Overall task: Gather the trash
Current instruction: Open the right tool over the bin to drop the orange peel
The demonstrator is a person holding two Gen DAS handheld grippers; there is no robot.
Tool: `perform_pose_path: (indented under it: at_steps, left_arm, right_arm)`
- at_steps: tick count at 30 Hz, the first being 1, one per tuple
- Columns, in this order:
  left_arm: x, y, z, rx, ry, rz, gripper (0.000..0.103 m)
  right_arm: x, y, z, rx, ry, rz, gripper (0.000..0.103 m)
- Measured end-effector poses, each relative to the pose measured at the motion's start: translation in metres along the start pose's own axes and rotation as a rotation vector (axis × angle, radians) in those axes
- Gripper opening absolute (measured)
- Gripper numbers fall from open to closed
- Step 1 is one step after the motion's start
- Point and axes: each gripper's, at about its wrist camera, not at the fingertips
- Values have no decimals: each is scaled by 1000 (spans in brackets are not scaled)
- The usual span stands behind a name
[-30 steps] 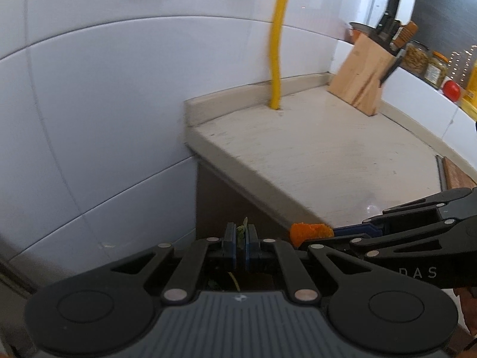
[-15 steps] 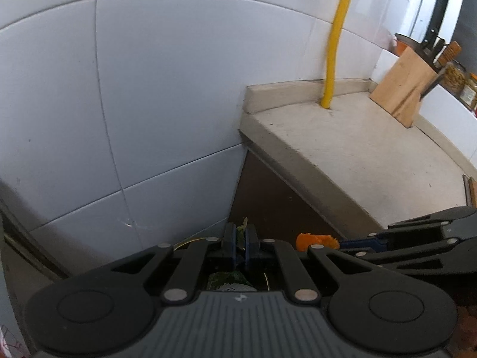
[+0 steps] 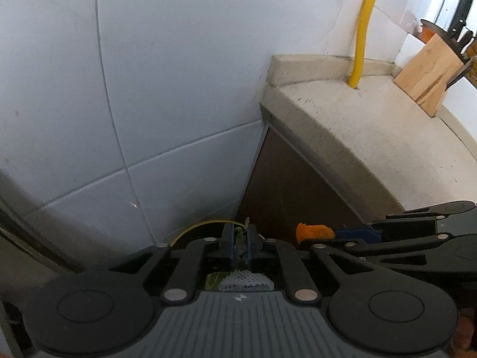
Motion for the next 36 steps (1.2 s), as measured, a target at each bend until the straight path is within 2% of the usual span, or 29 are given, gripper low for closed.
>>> perform_pose_path:
  at_steps: [2, 5, 14, 20, 28, 36]
  left_arm:
    - [2, 0, 4, 12, -2, -6, 11]
    - [3, 1, 9, 28, 5, -11, 22]
    - [12, 3, 17, 58, -20, -53, 38]
    - [9, 5, 15, 24, 22, -6, 42]
    - [3, 8, 12, -20, 55, 44, 46]
    - [-7, 8, 7, -53, 75, 97, 48]
  right_arm:
    - [-2, 1, 6, 6, 2, 7, 32]
    - [-5, 3, 14, 11, -4, 22, 37]
    - [-18, 2, 14, 6, -26, 74, 44]
    - [-20, -1, 4, -13, -38, 91, 51]
    - [-21, -8, -8, -25, -66, 96, 51]
    - [-16, -12, -26, -67, -92, 94, 58]
Point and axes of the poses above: each gripper's, at about its wrist camera, not at the fingertips, and z roughly the way its jaws point, x to its left, y to its top, and after that the axes turned 6 degrees about -x, right-handed
